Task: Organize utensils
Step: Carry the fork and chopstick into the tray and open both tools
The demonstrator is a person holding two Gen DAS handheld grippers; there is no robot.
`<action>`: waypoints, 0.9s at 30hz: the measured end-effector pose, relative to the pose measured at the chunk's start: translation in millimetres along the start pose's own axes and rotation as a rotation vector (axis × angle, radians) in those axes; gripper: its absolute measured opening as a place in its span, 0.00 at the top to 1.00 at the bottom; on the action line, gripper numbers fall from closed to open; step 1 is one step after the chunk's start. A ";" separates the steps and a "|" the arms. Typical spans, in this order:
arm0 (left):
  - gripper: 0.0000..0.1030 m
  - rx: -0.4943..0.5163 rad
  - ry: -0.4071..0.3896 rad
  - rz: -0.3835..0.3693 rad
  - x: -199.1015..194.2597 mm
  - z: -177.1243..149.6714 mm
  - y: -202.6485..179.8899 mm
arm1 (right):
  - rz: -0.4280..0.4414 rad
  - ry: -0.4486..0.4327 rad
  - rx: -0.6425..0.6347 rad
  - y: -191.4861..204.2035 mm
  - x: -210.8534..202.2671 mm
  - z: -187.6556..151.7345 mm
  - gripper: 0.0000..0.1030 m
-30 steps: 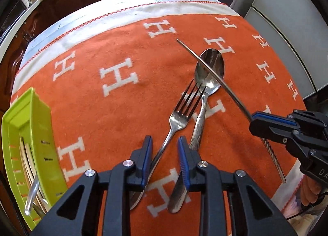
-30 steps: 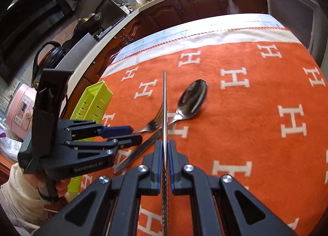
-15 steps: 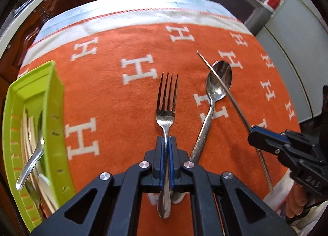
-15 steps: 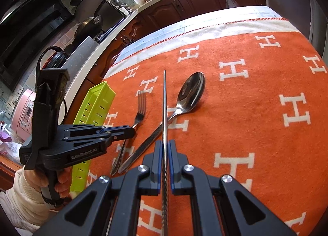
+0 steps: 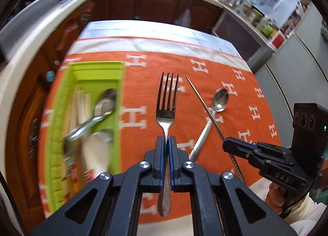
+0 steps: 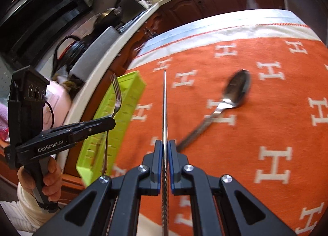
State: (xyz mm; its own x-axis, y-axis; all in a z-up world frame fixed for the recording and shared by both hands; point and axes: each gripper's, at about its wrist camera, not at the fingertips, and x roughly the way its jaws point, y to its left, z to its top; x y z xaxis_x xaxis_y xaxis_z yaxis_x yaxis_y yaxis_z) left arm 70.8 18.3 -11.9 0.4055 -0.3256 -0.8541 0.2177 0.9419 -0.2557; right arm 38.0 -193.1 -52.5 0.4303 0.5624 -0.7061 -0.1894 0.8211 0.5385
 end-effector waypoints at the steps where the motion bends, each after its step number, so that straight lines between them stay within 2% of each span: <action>1: 0.98 -0.012 -0.011 0.014 -6.2 -2.6 6.2 | 0.018 0.005 -0.011 10.3 3.5 2.3 0.95; 7: 0.98 -0.103 -0.070 0.119 -36.0 -17.4 59.1 | 0.089 0.043 -0.025 57.2 30.3 15.2 0.95; 12: 0.98 -0.133 -0.052 0.192 -24.6 -28.9 86.7 | 0.109 0.092 0.046 86.5 67.3 30.1 0.95; 17: 0.98 -0.145 -0.005 0.186 -0.2 -36.6 106.5 | 0.083 0.122 0.127 103.1 100.3 39.4 0.95; 21: 0.98 -0.137 0.025 0.126 16.5 -39.6 107.6 | 0.065 0.149 0.156 112.6 119.7 41.7 0.95; 24: 0.98 -0.153 0.023 0.109 23.0 -40.4 109.2 | 0.062 0.161 0.162 117.3 127.2 40.0 0.95; 27: 0.93 -0.197 -0.013 0.106 13.9 -39.9 115.6 | 0.049 0.169 0.164 122.8 134.2 39.6 0.95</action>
State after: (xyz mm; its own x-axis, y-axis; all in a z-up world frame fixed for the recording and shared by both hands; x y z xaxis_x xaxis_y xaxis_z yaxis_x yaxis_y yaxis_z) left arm 66.1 125.9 -71.4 0.4282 -0.2236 -0.8756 -0.0035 0.9685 -0.2491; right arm 107.4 -20.7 -62.9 0.2679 0.6211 -0.7365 -0.0544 0.7730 0.6321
